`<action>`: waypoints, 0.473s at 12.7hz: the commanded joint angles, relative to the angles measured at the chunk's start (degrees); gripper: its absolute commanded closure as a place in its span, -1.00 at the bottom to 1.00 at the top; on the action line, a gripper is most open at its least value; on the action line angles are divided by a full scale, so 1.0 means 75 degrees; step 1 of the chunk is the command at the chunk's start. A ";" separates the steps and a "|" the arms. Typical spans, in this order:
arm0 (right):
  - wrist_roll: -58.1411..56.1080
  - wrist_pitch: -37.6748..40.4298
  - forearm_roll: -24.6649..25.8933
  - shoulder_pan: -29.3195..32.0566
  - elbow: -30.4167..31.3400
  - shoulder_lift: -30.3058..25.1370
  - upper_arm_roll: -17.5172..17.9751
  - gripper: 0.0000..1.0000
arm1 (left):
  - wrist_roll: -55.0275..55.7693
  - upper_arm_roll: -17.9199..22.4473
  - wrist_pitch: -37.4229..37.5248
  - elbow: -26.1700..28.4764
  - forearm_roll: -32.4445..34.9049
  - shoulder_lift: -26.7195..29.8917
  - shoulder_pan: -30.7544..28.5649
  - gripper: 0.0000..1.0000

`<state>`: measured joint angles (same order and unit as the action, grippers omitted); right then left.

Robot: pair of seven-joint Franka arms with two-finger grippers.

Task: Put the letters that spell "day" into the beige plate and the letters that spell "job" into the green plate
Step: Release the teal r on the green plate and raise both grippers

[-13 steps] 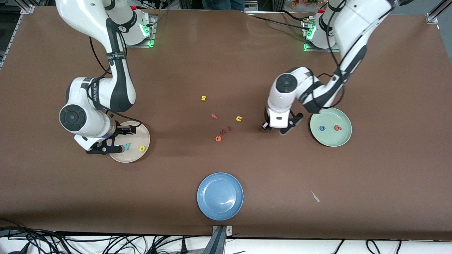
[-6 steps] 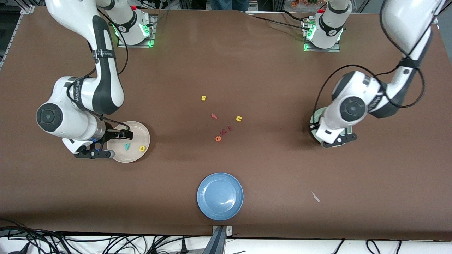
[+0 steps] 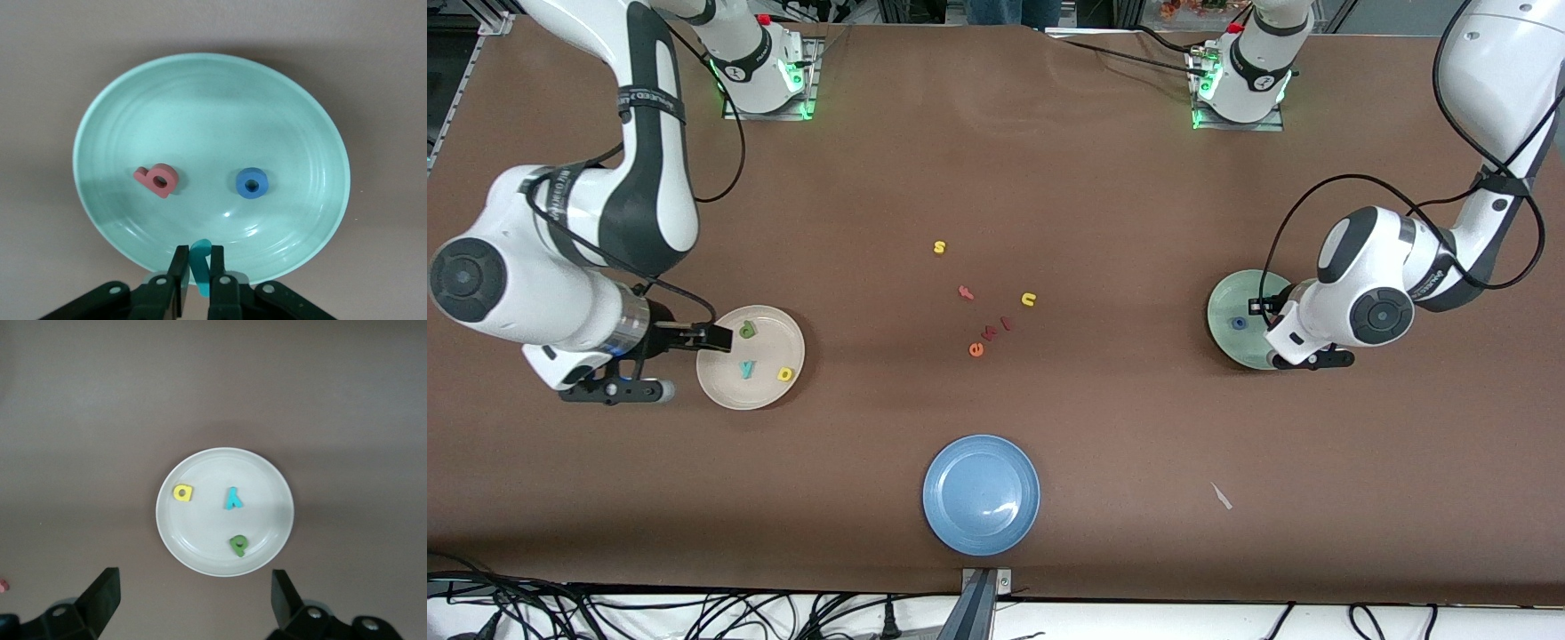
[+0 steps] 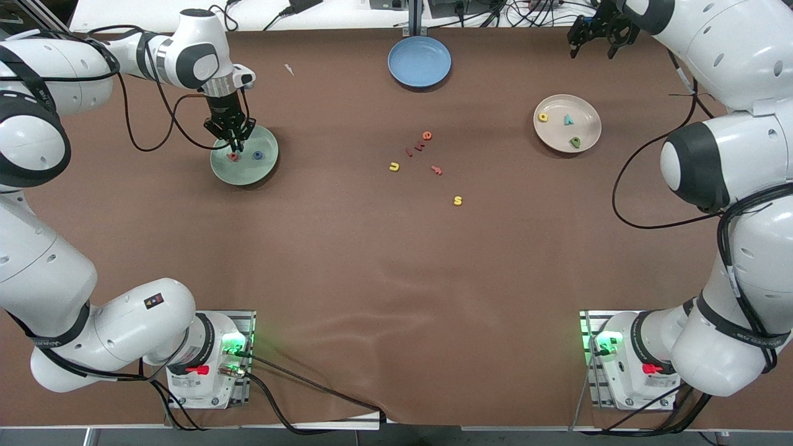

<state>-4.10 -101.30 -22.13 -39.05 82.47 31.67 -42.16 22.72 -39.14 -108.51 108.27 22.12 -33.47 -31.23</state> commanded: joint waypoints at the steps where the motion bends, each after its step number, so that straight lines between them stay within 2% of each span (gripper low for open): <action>1: 0.0194 0.0323 0.0125 0.0107 -0.0203 -0.0260 0.0169 -0.99 | -0.0251 -0.0102 0.0112 -0.0162 -0.0078 0.0091 -0.0020 -0.98; 2: 0.0462 0.0335 0.0532 0.0735 -0.0192 -0.0622 0.0938 -0.99 | -0.0344 -0.0125 0.0194 -0.0359 -0.0090 0.0161 -0.0020 -0.99; 3: 0.0802 0.0335 0.1279 0.1403 -0.0157 -0.0927 0.2036 -0.99 | -0.0380 -0.0195 0.0786 -0.0860 -0.0148 0.0162 0.0050 -0.98; 4: 0.1292 0.0358 0.1889 0.2013 -0.0087 -0.1220 0.2929 -0.99 | -0.0392 -0.0289 0.1569 -0.1585 -0.0172 0.0150 0.0213 -0.99; 5: 0.1668 0.0521 0.2174 0.2471 -0.0005 -0.1525 0.3587 -0.99 | -0.0392 -0.0313 0.2250 -0.2253 -0.0184 0.0115 0.0470 -0.98; 6: 0.1730 0.0766 0.2305 0.2835 0.0031 -0.1783 0.3989 -1.00 | -0.0392 -0.0313 0.2721 -0.2759 -0.0184 0.0080 0.0635 -0.98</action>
<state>6.33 -98.43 -7.73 -23.33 81.13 23.43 -19.15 21.33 -41.83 -95.66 95.51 22.12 -33.13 -29.72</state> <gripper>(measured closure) 0.000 0.137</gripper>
